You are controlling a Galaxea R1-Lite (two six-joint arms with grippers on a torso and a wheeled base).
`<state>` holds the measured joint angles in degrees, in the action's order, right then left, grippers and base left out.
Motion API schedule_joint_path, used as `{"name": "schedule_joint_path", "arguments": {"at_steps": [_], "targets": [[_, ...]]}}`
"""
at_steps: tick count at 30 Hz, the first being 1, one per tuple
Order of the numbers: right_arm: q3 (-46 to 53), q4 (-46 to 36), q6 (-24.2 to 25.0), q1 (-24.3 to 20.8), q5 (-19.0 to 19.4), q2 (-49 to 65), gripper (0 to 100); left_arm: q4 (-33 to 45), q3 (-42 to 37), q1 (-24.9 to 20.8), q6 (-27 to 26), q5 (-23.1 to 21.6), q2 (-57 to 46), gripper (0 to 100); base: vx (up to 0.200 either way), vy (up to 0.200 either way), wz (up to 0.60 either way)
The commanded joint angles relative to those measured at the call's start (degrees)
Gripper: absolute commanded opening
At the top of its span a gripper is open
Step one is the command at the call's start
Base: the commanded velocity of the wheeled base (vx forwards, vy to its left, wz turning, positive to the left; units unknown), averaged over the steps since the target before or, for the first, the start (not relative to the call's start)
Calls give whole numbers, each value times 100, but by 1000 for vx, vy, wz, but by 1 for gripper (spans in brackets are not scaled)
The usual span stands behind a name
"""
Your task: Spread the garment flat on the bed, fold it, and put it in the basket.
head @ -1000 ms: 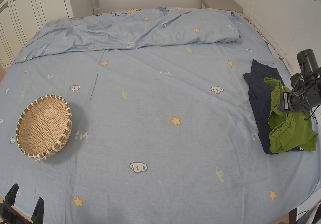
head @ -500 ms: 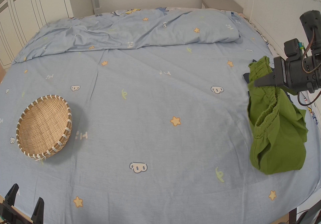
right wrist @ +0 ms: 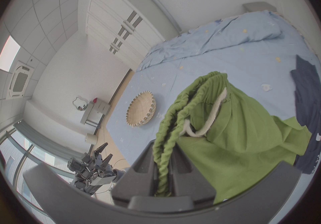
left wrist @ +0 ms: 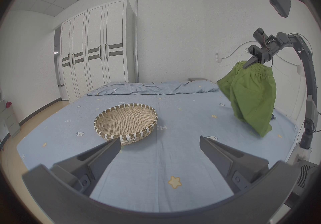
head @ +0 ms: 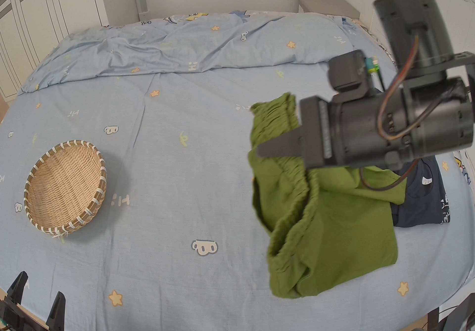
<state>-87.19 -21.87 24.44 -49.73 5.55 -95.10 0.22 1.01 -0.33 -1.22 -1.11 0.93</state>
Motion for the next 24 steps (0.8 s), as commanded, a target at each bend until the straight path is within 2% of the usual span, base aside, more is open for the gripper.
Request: {"name": "schedule_joint_path", "arguments": {"at_steps": [1,7,8,24], "targets": [[-26,271,26,-617,-19,-1011,0,-4,-92,-2,-1,-3,-93,100,0,0,0],[9,728,34,-907,-19,-1362,0,4,-92,-2,8,-3,-93,100,0,0,0],[9,772,34,-916,-27,-1424,100,4,-92,-2,8,5,-93,100,0,0,0],[-62,693,-27,-951,-27,-1793,100,-4,-92,-2,-28,-12,-93,100,0,0,0]]}}
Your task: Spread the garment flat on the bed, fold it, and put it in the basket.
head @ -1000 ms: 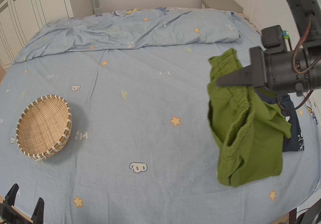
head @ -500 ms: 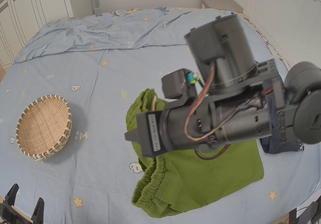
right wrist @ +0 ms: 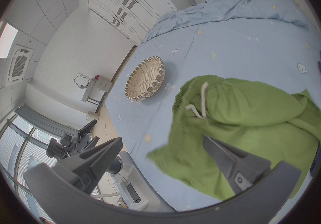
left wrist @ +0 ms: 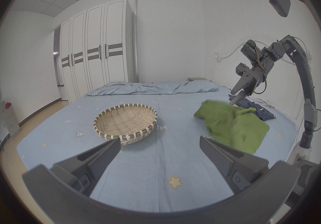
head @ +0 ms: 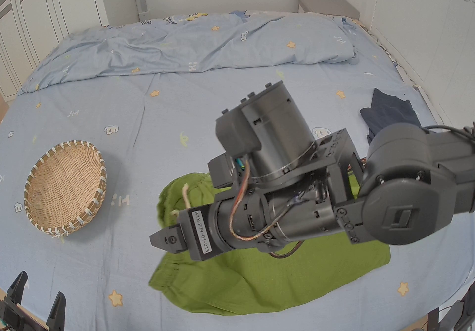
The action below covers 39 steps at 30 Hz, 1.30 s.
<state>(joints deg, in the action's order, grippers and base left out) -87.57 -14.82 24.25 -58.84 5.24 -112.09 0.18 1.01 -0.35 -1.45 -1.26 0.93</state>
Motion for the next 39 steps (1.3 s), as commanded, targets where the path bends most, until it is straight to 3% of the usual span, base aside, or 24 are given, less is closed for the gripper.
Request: {"name": "schedule_joint_path", "arguments": {"at_steps": [1,8,11,14,16,19,20,22,27,30,31,32,35,37,39], "targets": [[-24,-21,-25,-75,-6,-111,100,-1,-92,0,-4,3,-93,100,0,0,0],[134,-126,-25,-39,3,-155,100,-1,-92,0,-4,3,-93,100,0,0,0],[468,-126,-34,110,12,425,100,-18,-75,0,-4,-50,-93,100,0,0,0],[1075,-82,-52,453,91,1330,100,-133,848,-44,312,-191,-49,100,0,0,0],[1585,-56,-96,839,232,2051,100,316,1982,-149,962,-639,461,100,0,0,0],[1936,-21,-157,1209,390,2499,100,799,2421,-211,1094,-1035,997,100,0,0,0],[2279,6,-183,1666,654,2930,100,1124,2632,-272,1165,-1562,1568,100,0,0,0],[2578,41,-157,2149,996,3238,100,1063,2667,-272,1314,-2080,2263,100,0,0,0],[3342,76,-140,3371,1532,3686,100,-1,2544,-255,2351,-3100,4328,100,0,0,0],[3668,278,-183,4056,1805,3835,100,-774,2114,-255,2457,-3504,5374,100,0,0,0],[3685,287,-183,4083,1822,3835,100,-809,2087,-246,2448,-3522,5427,100,0,0,0],[3896,436,-192,4390,2113,3844,100,-1337,1762,-237,2439,-3838,6060,100,0,0,0],[4116,595,-201,4557,2262,3844,100,-2013,1384,-211,2377,-4199,6903,100,0,0,0],[4257,753,-201,4592,2271,3826,100,-2910,901,-132,1964,-4410,7993,100,0,0,0],[4257,753,-201,4592,2271,3826,100,-2910,901,-132,1964,-4410,7993,100,0,0,0]]}}
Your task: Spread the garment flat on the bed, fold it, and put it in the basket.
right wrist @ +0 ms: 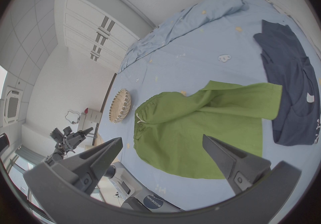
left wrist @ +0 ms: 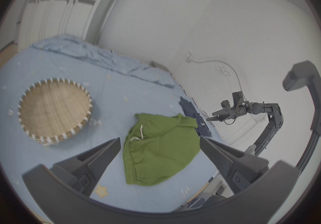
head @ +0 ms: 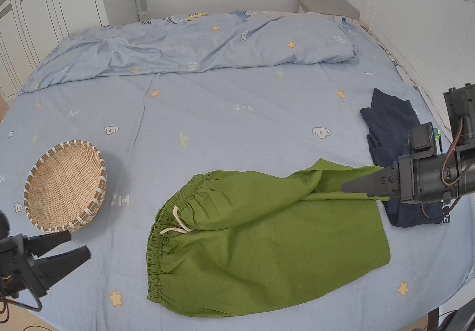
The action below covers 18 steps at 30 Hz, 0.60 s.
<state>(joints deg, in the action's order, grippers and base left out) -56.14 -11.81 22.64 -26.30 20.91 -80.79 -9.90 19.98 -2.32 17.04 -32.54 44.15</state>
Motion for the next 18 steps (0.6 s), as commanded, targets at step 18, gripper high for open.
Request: {"name": "schedule_joint_path", "arguments": {"at_steps": [18], "targets": [[1167,645,-277,1355,704,634,100,-3906,-1998,434,-1783,-1501,6430,100,0,0,0]]}}
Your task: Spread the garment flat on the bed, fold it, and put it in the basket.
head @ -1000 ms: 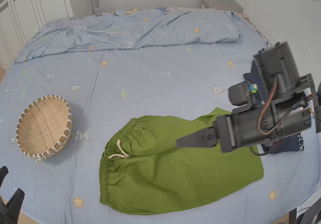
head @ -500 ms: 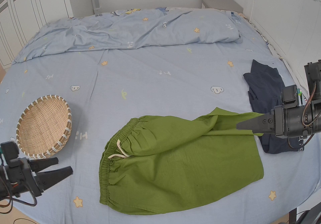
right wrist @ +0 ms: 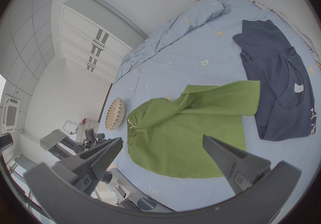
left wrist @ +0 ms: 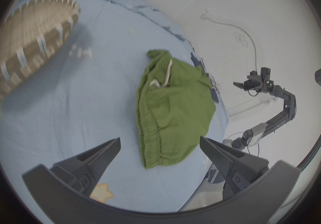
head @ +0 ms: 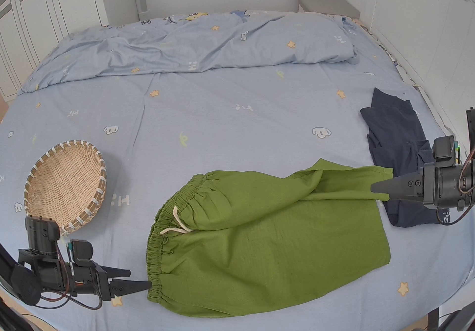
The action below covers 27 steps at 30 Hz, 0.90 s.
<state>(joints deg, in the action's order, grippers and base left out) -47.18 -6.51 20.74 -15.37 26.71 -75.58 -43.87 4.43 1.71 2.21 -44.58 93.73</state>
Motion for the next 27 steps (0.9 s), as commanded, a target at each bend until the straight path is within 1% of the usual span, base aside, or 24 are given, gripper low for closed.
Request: {"name": "schedule_joint_path", "arguments": {"at_steps": [1,2,8,14,18,22,27], "targets": [[262,115,-87,289,124,114,100,-482,-443,-92,-300,-314,1464,100,0,0,0],[253,124,-79,289,124,114,100,-482,-443,-162,-300,-314,1455,100,0,0,0],[279,185,-79,289,124,114,100,-508,-443,-215,-291,-332,1472,100,0,0,0],[306,185,-79,236,124,70,100,-596,-443,-259,-247,-455,1464,100,0,0,0],[332,185,-87,210,124,8,100,-974,-443,-364,-203,-525,1718,100,0,0,0],[341,185,-87,210,124,-18,100,-1159,-443,-487,-177,-534,1956,100,0,0,0],[341,185,-87,219,124,-18,100,-1677,-443,-566,-177,-534,2413,100,0,0,0]]}}
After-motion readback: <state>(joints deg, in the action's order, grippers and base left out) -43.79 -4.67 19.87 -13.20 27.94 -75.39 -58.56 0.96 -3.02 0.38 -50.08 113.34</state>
